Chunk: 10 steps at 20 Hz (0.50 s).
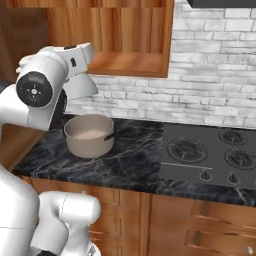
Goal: Pick the kettle from the cabinet and place it on a stove burner. Then pick the pot from the counter and place it on another stove burner. Finally, turn both burners on.
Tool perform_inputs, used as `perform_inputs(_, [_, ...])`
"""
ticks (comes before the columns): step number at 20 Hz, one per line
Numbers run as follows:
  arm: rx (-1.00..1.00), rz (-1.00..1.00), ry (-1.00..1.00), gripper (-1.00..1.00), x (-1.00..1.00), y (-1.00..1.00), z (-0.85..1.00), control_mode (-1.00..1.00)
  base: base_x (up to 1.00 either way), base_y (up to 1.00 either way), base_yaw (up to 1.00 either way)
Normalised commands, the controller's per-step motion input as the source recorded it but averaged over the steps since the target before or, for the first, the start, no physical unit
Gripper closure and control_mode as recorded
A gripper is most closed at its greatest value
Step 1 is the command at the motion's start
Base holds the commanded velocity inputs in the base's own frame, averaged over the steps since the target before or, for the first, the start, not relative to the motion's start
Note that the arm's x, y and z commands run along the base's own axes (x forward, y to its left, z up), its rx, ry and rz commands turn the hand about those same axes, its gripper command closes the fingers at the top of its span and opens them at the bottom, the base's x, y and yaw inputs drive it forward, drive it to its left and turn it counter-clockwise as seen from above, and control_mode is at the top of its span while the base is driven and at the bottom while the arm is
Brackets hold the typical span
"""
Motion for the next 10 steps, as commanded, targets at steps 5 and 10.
perform_inputs(5, [0.00, 0.00, 0.00, 1.00, 0.00, 0.00, 0.00, 1.00, -0.43, -0.36, -0.10])
perform_inputs(10, [0.00, 0.00, 0.00, 1.00, 0.00, 0.00, 0.00, 1.00, -0.17, -0.45, -0.09])
